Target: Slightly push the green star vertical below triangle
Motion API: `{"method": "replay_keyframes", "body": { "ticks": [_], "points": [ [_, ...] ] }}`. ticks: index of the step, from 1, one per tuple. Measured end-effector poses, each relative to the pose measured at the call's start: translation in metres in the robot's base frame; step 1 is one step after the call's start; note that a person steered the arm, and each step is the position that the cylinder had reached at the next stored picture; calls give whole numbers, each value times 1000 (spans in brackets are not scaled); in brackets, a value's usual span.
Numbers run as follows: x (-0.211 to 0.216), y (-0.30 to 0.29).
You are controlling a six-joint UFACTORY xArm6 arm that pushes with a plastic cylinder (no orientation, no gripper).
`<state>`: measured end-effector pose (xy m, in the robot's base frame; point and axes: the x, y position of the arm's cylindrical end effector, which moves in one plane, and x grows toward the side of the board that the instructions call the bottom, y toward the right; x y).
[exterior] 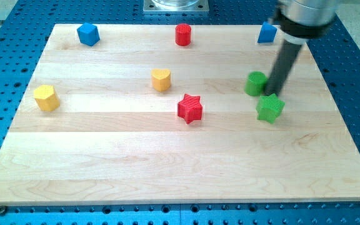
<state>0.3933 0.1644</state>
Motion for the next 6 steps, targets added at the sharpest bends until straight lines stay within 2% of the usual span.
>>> {"method": "replay_keyframes", "body": {
  "ticks": [1, 2, 3, 4, 5, 6],
  "points": [
    [-5, -45],
    [77, -42],
    [107, -36],
    [75, 11],
    [36, 33],
    [78, 12]
  ]
}}
